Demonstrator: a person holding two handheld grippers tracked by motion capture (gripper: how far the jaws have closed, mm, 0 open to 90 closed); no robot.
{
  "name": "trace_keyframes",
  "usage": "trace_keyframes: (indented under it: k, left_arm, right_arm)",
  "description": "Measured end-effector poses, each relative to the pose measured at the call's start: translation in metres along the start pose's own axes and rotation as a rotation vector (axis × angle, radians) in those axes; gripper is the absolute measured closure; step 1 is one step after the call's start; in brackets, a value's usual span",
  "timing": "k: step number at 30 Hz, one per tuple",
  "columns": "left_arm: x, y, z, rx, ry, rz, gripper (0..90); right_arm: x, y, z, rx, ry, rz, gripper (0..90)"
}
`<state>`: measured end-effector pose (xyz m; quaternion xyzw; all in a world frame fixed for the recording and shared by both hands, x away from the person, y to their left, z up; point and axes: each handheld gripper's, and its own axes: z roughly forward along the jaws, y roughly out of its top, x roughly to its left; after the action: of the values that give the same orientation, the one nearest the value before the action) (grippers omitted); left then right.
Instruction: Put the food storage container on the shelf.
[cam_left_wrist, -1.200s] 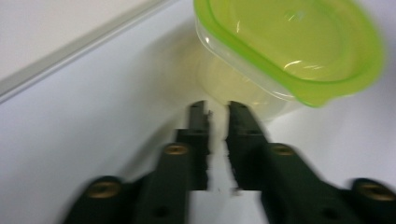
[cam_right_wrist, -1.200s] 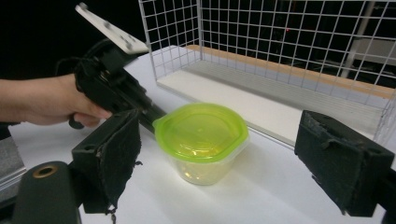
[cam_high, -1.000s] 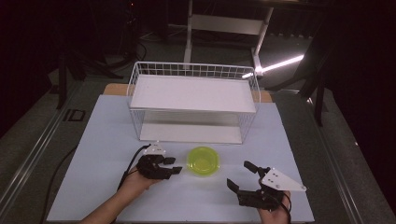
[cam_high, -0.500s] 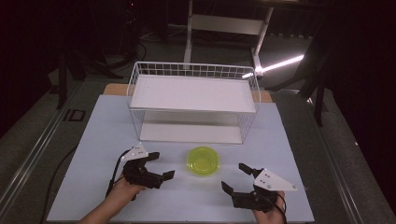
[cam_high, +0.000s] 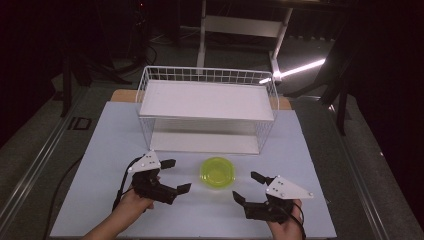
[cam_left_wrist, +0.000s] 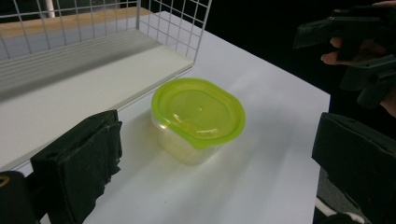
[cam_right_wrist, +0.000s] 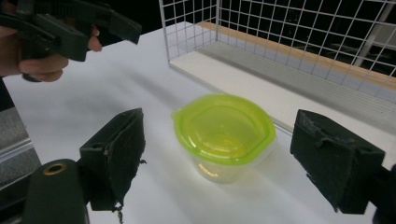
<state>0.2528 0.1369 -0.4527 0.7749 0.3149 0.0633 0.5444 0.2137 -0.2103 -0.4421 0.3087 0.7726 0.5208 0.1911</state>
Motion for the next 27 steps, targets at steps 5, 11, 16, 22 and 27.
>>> trace_keyframes:
  k: [5,11,16,22,27]
  left_arm:
    - [0.000,0.016,0.007,0.014,0.005,-0.021,2.4]
    - [0.008,0.025,0.018,0.033,0.010,-0.046,2.4]
    - [0.014,0.025,0.034,0.044,0.046,-0.069,6.9]
    - [0.020,0.020,0.056,0.121,0.064,-0.132,14.9]
    - [0.024,0.014,0.066,0.139,0.069,-0.174,16.0]
  right_arm:
    - [-0.009,0.008,0.008,0.015,-0.012,0.021,15.7]
    - [-0.021,0.012,0.022,0.038,-0.052,0.065,14.2]
    - [-0.027,0.013,0.034,0.051,-0.049,0.109,14.4]
    - [-0.034,0.004,0.059,0.137,-0.002,0.182,14.9]
    - [-0.043,0.001,0.070,0.172,-0.025,0.234,23.4]
